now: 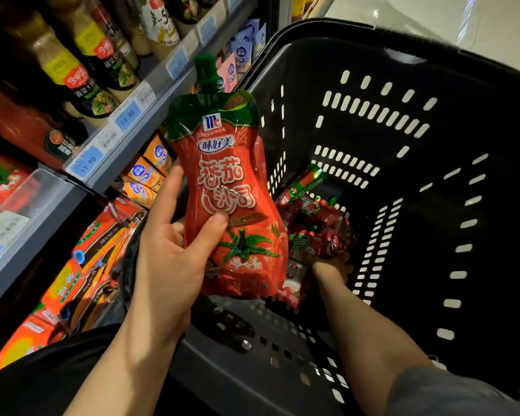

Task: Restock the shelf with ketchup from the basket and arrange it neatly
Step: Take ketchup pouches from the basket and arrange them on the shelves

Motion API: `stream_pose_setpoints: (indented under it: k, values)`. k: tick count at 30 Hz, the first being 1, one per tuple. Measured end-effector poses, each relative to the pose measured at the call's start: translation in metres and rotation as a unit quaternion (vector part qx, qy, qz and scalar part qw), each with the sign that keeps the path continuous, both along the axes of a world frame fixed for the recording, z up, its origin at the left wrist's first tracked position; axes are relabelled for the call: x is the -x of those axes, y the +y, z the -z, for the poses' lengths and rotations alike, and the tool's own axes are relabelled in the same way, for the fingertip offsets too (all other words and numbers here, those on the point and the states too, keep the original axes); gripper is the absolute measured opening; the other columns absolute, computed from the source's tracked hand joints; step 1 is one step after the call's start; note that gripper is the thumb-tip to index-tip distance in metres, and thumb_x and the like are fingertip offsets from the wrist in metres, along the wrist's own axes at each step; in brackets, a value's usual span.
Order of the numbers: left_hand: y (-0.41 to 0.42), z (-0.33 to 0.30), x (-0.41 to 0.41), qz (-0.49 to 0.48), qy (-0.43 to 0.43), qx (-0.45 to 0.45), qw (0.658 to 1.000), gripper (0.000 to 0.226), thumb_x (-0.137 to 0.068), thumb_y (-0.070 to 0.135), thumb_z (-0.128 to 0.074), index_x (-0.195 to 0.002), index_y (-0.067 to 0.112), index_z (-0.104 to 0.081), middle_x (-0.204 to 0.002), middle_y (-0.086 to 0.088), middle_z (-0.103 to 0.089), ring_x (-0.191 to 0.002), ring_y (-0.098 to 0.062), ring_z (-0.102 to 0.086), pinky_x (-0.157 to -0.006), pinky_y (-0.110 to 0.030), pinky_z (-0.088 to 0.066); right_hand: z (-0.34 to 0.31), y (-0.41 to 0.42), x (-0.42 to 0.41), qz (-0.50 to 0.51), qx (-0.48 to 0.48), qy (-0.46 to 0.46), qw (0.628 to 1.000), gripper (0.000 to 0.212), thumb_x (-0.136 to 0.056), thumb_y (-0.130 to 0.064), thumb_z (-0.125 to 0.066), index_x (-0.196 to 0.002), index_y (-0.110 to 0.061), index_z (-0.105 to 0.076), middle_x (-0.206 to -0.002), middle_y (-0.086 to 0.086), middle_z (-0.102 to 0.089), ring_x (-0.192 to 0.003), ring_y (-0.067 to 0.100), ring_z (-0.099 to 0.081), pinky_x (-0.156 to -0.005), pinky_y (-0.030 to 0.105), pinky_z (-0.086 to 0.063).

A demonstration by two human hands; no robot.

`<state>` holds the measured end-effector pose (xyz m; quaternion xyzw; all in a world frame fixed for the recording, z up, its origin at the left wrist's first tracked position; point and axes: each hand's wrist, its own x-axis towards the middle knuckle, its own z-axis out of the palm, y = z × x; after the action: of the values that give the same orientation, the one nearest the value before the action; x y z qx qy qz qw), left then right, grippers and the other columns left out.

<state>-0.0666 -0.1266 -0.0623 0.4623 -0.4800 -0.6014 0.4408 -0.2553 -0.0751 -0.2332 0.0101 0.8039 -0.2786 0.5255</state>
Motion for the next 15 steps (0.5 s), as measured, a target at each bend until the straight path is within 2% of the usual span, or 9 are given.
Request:
stream_pose_setpoints:
  k: [1,2,4,6,8,9,11,15]
  values:
    - [0.0,0.0,0.001,0.002,-0.002,0.001,1.0,0.061,-0.077,0.014,-0.069,-0.119,0.049,-0.044,-0.123,-0.006,-0.065,-0.097,-0.019,-0.07,-0.075,-0.031,-0.058,0.008,-0.003,0.0,-0.022,-0.026,0.032,0.999,0.046,-0.098,-0.018,-0.048,-0.14,-0.005,-0.034,-0.132,0.017,-0.047,-0.123,0.032,-0.047,-0.101,0.034,-0.039]
    - [0.0,0.0,0.001,0.003,-0.005,0.003,1.0,0.06,-0.078,0.014,-0.07,-0.12,0.048,-0.044,-0.125,-0.005,-0.064,-0.098,-0.019,-0.07,-0.077,-0.032,-0.058,0.02,-0.002,0.003,-0.046,-0.067,0.069,0.994,0.057,-0.096,-0.025,-0.052,-0.143,-0.003,-0.028,-0.14,0.016,-0.042,-0.129,0.034,-0.041,-0.107,0.036,-0.034]
    - [0.0,0.001,0.0,0.002,-0.008,0.004,1.0,0.062,-0.077,0.013,-0.07,-0.123,0.045,-0.043,-0.124,-0.004,-0.064,-0.099,-0.019,-0.07,-0.079,-0.034,-0.058,0.035,-0.006,0.007,-0.099,-0.119,0.159,0.975,0.073,-0.089,-0.035,-0.058,-0.145,-0.008,-0.021,-0.141,0.016,-0.042,-0.13,0.035,-0.04,-0.11,0.041,-0.029]
    - [0.0,0.002,-0.001,0.006,-0.011,0.005,1.0,0.067,-0.076,0.012,-0.074,-0.125,0.045,-0.042,-0.122,-0.005,-0.066,-0.1,-0.02,-0.069,-0.079,-0.034,-0.058,0.047,-0.01,-0.001,-0.115,-0.136,0.175,0.968,0.063,-0.088,-0.037,-0.056,-0.14,-0.008,-0.036,-0.137,0.015,-0.046,-0.128,0.034,-0.041,-0.112,0.042,-0.025]
    - [0.0,0.002,-0.001,0.006,-0.016,0.015,1.0,0.068,-0.076,0.01,-0.073,-0.126,0.044,-0.042,-0.127,-0.004,-0.063,-0.102,-0.019,-0.069,-0.079,-0.032,-0.058,0.051,-0.011,-0.009,-0.111,-0.149,0.167,0.968,0.051,-0.087,-0.042,-0.055,-0.124,-0.007,-0.058,-0.127,0.013,-0.056,-0.12,0.033,-0.049,-0.107,0.04,-0.033]
    - [-0.001,0.002,-0.001,0.005,-0.014,0.021,1.0,0.068,-0.076,0.009,-0.073,-0.126,0.044,-0.042,-0.131,-0.002,-0.06,-0.102,-0.017,-0.068,-0.078,-0.029,-0.057,0.052,-0.012,-0.013,-0.101,-0.137,0.155,0.973,0.051,-0.085,-0.045,-0.057,-0.118,-0.007,-0.063,-0.121,0.013,-0.06,-0.115,0.033,-0.053,-0.102,0.037,-0.039]
    - [-0.002,0.001,0.0,-0.002,-0.005,0.025,1.0,0.064,-0.076,0.01,-0.067,-0.125,0.044,-0.042,-0.133,0.002,-0.058,-0.101,-0.013,-0.068,-0.075,-0.024,-0.056,0.05,-0.013,-0.017,-0.112,-0.131,0.135,0.976,0.053,-0.085,-0.05,-0.057,-0.114,-0.007,-0.066,-0.117,0.013,-0.063,-0.109,0.032,-0.058,-0.093,0.033,-0.047]
    - [-0.002,-0.001,0.002,-0.014,0.009,0.006,1.0,0.064,-0.074,0.011,-0.062,-0.126,0.042,-0.042,-0.13,0.001,-0.061,-0.097,-0.013,-0.07,-0.074,-0.026,-0.057,0.049,-0.013,-0.013,-0.141,-0.136,0.115,0.974,0.049,-0.09,-0.05,-0.046,-0.111,-0.01,-0.066,-0.116,0.009,-0.064,-0.1,0.027,-0.061,-0.088,0.03,-0.049]
